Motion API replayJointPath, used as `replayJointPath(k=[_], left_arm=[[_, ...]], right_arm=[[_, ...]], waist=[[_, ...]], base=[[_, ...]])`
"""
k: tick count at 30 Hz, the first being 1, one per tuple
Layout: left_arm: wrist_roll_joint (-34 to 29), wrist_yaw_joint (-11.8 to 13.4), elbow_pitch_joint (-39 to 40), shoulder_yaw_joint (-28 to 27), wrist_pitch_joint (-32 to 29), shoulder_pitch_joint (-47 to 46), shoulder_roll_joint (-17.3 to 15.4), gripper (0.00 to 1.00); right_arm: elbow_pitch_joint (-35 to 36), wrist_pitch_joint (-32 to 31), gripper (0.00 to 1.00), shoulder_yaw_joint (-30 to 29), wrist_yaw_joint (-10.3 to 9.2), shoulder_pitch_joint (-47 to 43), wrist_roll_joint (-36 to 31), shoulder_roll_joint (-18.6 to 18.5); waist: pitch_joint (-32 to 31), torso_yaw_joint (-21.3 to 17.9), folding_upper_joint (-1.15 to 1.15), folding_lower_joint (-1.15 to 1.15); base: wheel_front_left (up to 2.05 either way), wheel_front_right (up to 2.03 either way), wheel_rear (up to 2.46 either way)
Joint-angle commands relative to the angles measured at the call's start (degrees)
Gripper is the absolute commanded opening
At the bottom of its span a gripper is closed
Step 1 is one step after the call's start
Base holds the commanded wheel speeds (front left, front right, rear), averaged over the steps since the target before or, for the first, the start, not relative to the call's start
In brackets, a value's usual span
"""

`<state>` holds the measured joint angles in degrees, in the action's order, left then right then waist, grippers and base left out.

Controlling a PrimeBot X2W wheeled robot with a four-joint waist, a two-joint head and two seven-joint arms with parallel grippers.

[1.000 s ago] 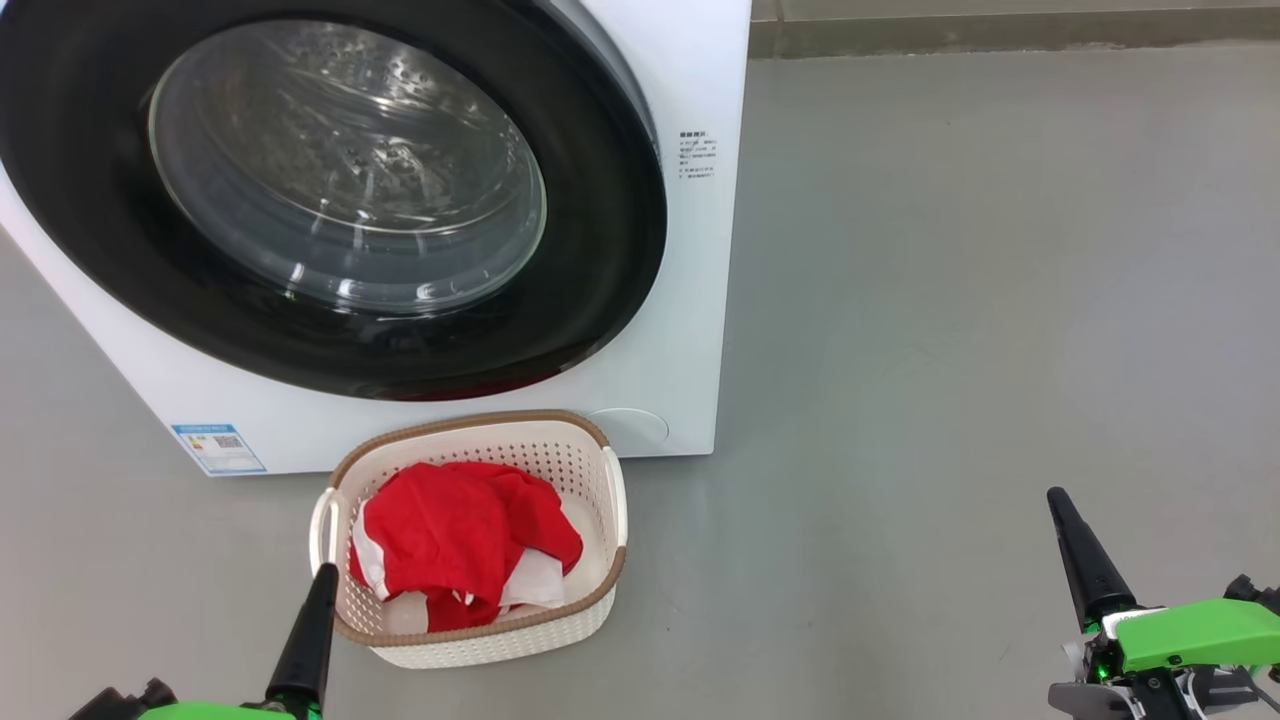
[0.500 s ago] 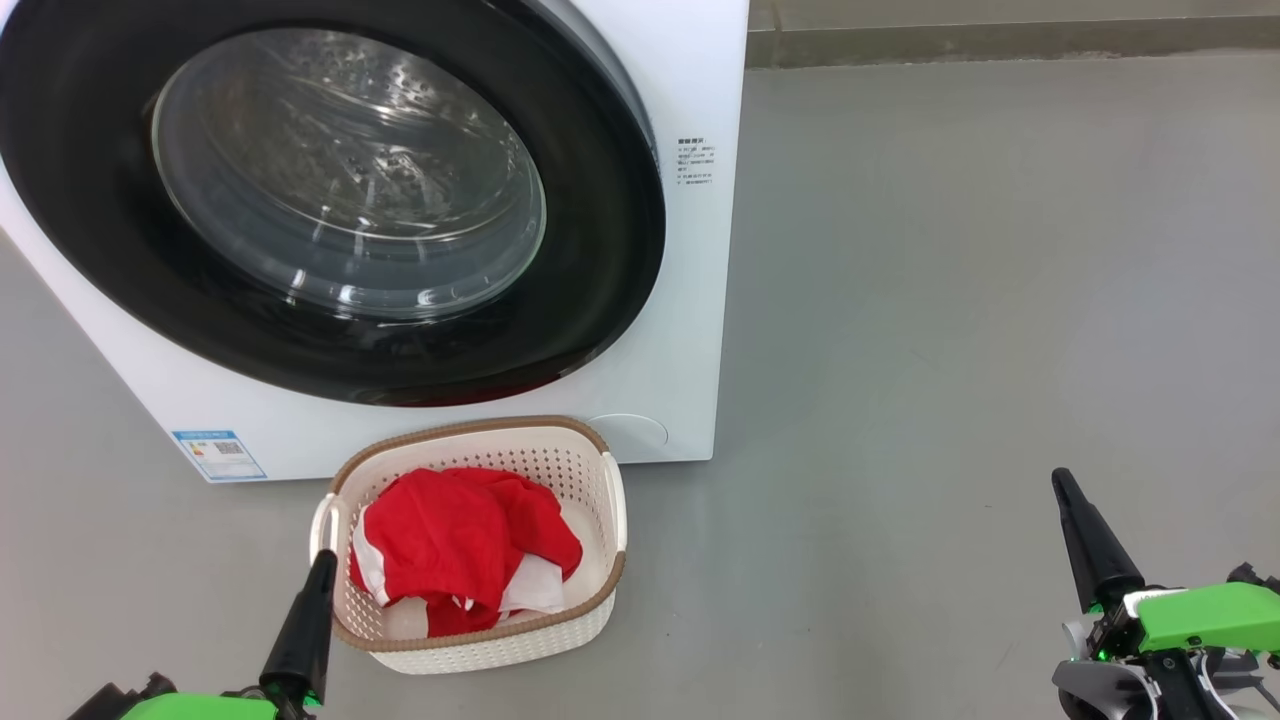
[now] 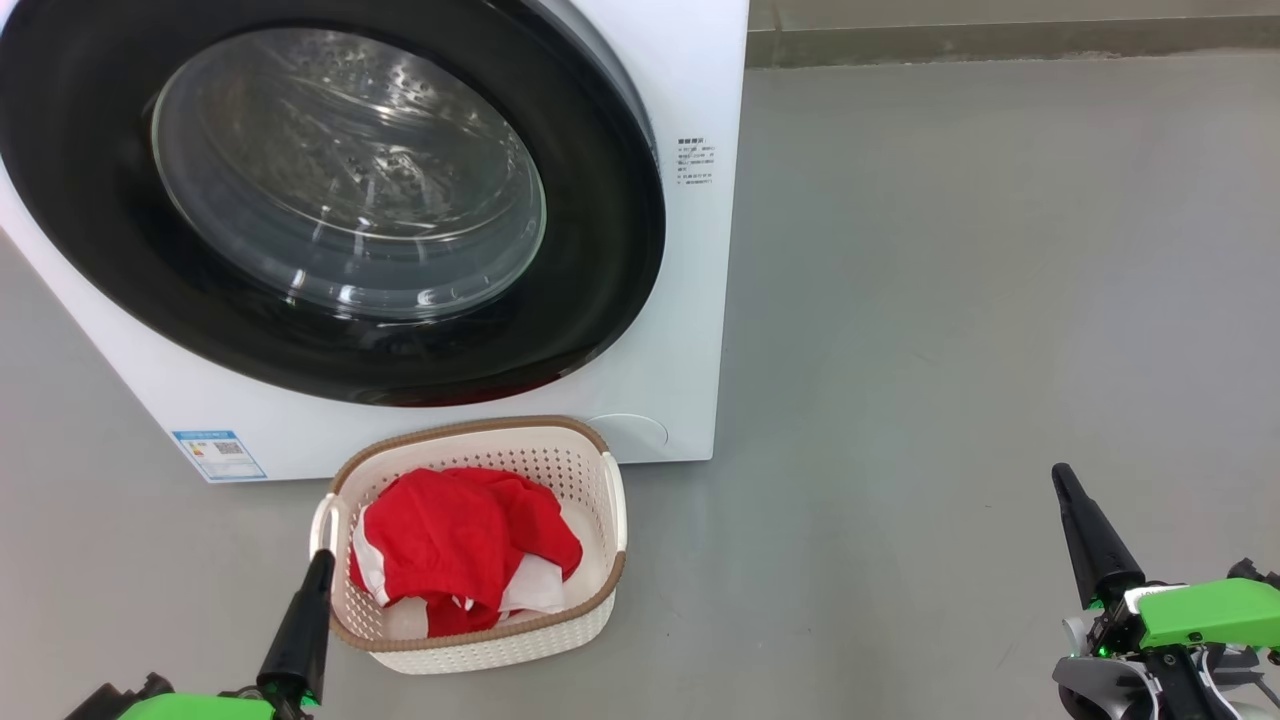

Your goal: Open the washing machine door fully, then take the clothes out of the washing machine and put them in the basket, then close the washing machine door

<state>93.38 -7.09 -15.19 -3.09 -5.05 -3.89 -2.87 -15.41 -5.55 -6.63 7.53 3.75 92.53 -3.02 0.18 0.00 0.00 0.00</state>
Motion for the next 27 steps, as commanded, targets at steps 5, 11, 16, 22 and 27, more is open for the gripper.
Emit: replayJointPath(k=[5, 11, 16, 22, 27], left_arm=[[-0.1, -0.4, 1.2, -2.1, -0.4, -2.2, -1.0, 0.0], [-0.2, -0.4, 1.2, -2.2, -0.5, -2.2, -0.9, 0.0], [-0.3, -0.4, 1.2, -2.3, -0.5, -2.2, -0.8, 0.0], [-0.3, -0.4, 1.2, -2.4, -0.6, -2.2, -0.8, 0.0], [-0.4, -0.4, 1.2, -2.4, -0.6, -2.2, -0.7, 0.0]], right_arm=[[1.4, -0.2, 0.0, 1.0, -0.04, 2.4, 0.3, -0.5], [1.4, -0.3, 0.0, 0.9, -0.04, 2.4, 0.3, -0.4], [1.4, -0.4, 0.0, 0.8, -0.04, 2.4, 0.2, -0.4], [1.4, -0.4, 0.0, 0.8, -0.04, 2.4, 0.2, -0.4], [1.4, -0.4, 0.0, 0.7, -0.04, 2.4, 0.1, -0.3]], waist=[[0.0, 0.0, 0.0, 0.0], [0.0, 0.0, 0.0, 0.0], [0.0, 0.0, 0.0, 0.0], [0.0, 0.0, 0.0, 0.0], [0.0, 0.0, 0.0, 0.0]], base=[[0.0, 0.0, 0.0], [0.0, 0.0, 0.0], [0.0, 0.0, 0.0], [0.0, 0.0, 0.0], [0.0, 0.0, 0.0]])
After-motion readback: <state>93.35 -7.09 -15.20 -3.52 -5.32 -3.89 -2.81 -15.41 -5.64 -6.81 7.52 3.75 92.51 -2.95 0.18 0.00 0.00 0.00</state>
